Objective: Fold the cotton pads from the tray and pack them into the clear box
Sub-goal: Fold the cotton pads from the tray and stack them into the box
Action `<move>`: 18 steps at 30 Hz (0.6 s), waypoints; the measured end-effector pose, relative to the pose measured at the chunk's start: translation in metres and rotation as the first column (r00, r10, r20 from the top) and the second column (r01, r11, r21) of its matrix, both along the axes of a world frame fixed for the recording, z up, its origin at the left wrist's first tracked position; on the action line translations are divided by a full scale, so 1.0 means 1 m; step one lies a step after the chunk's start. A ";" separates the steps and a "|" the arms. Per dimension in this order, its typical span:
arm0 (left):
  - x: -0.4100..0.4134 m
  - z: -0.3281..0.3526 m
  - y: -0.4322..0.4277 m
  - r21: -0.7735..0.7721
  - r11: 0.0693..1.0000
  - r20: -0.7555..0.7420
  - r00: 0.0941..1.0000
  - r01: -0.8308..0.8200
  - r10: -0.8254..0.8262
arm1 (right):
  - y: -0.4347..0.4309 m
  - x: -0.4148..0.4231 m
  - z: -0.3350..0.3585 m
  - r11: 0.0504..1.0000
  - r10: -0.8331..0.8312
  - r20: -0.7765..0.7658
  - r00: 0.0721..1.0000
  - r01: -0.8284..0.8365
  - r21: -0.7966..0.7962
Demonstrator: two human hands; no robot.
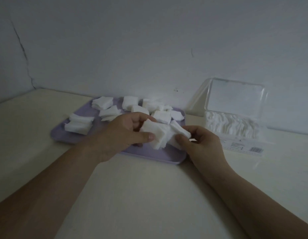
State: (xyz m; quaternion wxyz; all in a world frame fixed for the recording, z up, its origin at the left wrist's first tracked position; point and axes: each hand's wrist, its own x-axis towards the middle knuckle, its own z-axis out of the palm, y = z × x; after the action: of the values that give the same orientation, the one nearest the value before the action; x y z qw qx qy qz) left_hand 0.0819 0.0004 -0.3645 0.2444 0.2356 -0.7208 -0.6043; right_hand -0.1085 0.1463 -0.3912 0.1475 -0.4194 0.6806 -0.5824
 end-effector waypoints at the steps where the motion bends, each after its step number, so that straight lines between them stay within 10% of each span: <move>1: -0.003 -0.001 0.003 0.012 1.000 -0.018 1.000 0.006 -0.005 | 0.000 0.000 0.000 1.000 0.022 0.023 0.999 -0.022 -0.009; 18: -0.014 -0.010 0.015 -0.048 0.996 -0.015 0.997 -0.076 0.076 | 0.002 -0.001 -0.001 0.961 0.274 0.198 0.941 -0.265 -0.075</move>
State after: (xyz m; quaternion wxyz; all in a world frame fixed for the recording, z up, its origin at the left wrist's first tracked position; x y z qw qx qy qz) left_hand 0.0684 0.0153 -0.3746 0.2777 0.2527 -0.7241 -0.5785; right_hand -0.1094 0.1488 -0.3918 0.2856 -0.4493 0.5839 -0.6129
